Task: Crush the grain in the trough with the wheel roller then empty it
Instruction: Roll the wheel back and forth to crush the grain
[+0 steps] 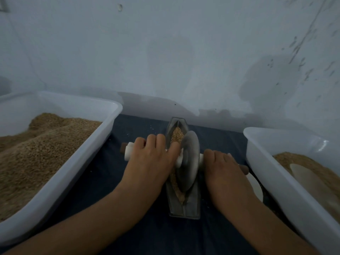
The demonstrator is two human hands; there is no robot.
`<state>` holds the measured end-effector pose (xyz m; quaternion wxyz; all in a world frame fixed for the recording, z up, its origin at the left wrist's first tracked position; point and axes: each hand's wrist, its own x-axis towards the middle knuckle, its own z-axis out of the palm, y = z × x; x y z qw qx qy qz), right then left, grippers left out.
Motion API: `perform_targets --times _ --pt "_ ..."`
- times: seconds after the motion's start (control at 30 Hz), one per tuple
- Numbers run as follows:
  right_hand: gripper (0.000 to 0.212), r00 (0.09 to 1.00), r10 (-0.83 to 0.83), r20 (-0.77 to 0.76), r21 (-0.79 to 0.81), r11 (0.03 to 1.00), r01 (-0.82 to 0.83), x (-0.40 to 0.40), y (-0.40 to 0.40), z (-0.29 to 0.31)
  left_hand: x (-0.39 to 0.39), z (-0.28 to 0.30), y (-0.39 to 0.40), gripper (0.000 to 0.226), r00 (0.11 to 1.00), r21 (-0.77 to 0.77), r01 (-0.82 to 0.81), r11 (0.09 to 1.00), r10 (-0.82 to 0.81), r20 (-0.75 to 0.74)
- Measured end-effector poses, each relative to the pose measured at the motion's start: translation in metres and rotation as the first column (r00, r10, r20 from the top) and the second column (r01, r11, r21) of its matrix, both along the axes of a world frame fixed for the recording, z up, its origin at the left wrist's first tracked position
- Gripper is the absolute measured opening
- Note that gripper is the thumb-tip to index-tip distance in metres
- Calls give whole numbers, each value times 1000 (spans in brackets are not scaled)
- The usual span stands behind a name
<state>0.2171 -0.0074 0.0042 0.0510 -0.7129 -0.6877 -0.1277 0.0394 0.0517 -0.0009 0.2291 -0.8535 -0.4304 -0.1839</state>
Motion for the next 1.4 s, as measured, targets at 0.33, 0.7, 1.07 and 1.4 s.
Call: perform_targets --times 0.33,0.7,1.07,1.4 --pt "22 995 44 87 -5 999 -44 18 74 10 13 -4 63 49 997 -93 -76 993 77 8" --pt "33 1000 -18 10 -165 986 19 25 104 19 22 3 89 50 999 -93 -44 995 45 5" --pt "22 995 59 82 11 998 -60 5 15 8 3 -1 20 57 1000 -72 9 997 -8 11" --pt "38 984 26 179 -63 998 -15 -5 3 12 -7 -5 11 49 1000 -99 0 995 2 26"
